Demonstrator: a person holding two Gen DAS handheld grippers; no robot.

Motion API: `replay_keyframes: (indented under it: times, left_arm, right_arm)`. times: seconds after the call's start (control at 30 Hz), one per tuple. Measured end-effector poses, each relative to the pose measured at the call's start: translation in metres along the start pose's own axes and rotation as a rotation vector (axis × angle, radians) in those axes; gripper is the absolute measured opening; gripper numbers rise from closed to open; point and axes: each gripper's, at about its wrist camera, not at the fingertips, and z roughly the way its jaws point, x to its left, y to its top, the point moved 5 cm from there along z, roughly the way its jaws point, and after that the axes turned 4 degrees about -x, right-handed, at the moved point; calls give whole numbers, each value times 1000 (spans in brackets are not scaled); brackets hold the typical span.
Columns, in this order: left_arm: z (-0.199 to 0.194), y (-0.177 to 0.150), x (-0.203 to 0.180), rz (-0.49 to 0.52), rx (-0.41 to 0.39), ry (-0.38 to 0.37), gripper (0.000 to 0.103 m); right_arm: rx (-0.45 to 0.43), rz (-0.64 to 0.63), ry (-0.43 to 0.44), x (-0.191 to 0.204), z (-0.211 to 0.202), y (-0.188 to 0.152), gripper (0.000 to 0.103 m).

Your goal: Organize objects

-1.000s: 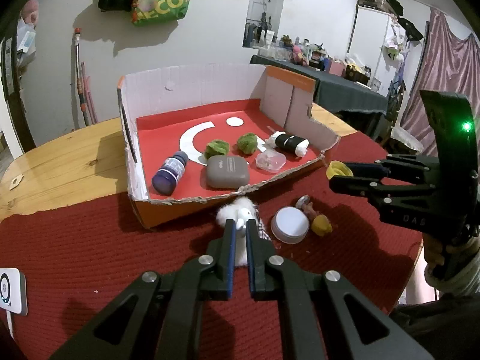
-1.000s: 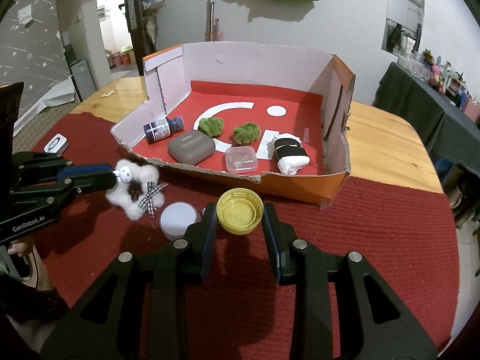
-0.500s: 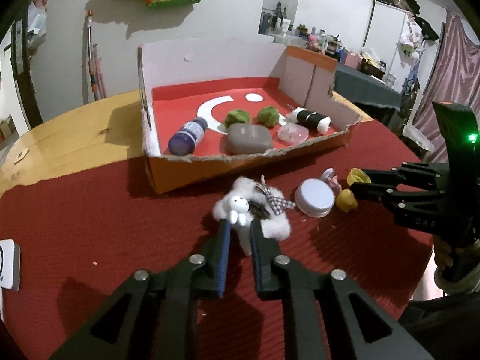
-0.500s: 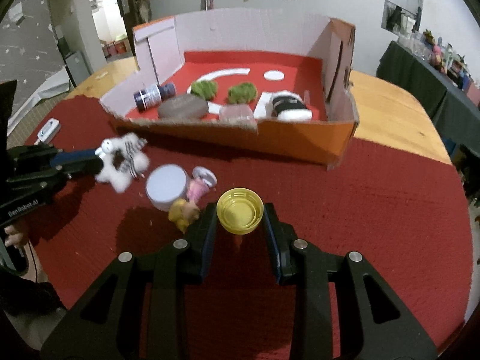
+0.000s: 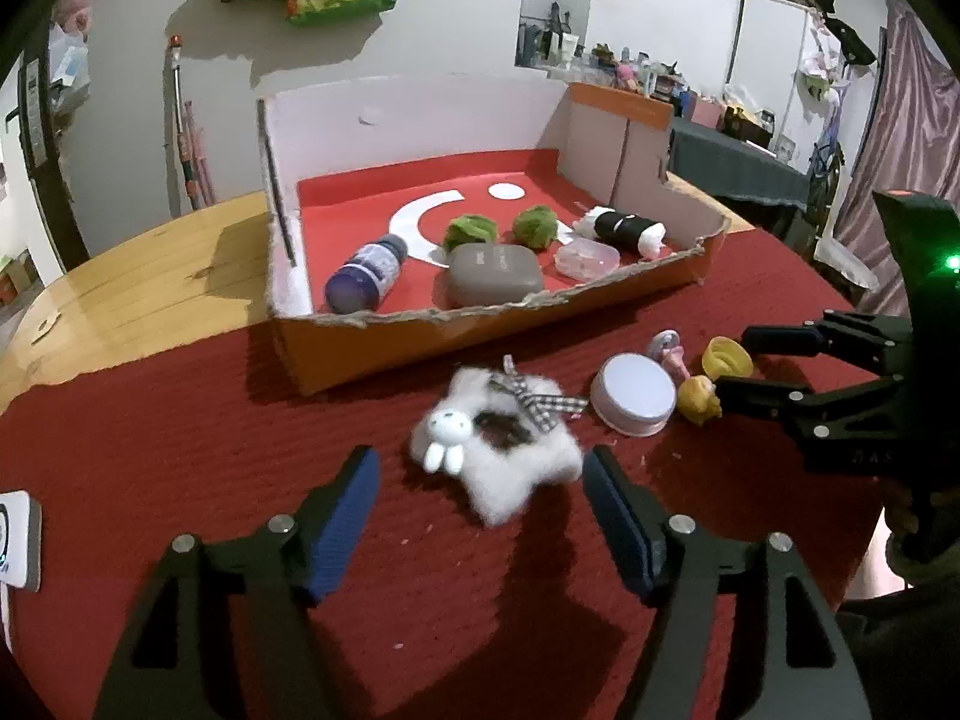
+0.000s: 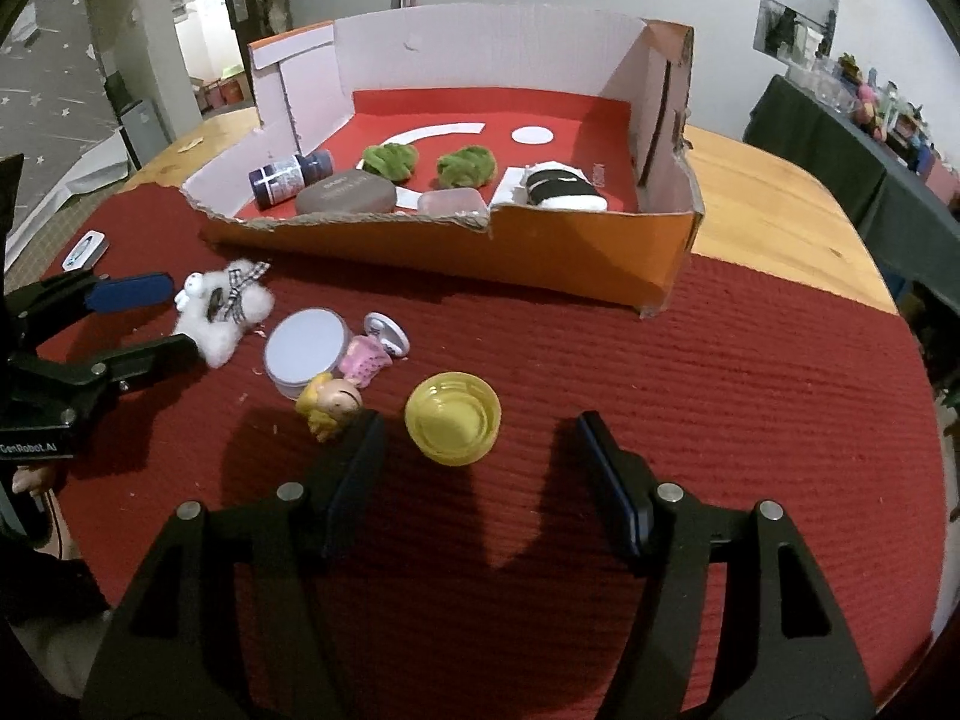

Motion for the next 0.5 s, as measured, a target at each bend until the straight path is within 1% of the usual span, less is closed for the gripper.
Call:
replay_keyframes:
  times: [0.27, 0.33, 0.37, 0.4, 0.43, 0.5]
  left_arm:
    - [19, 5, -4, 4, 33, 26, 74]
    - [21, 6, -4, 5, 35, 23, 73]
    - [21, 7, -4, 2, 35, 24, 68]
    - [22, 7, -3, 1, 36, 26, 64]
    - [21, 8, -3, 1, 30, 18, 60]
    - [21, 8, -4, 0, 30, 8, 59]
  right_arm:
    - [3, -27, -19, -1, 5, 4, 63]
    - [1, -35, -16, 0, 5, 5, 58]
    - [-1, -40, -13, 1, 5, 5, 54]
    - [-3, -43, -10, 2, 4, 5, 52]
    - [-4, -48, -5, 3, 4, 5, 46]
    - [-7, -51, 11, 6, 3, 5, 33]
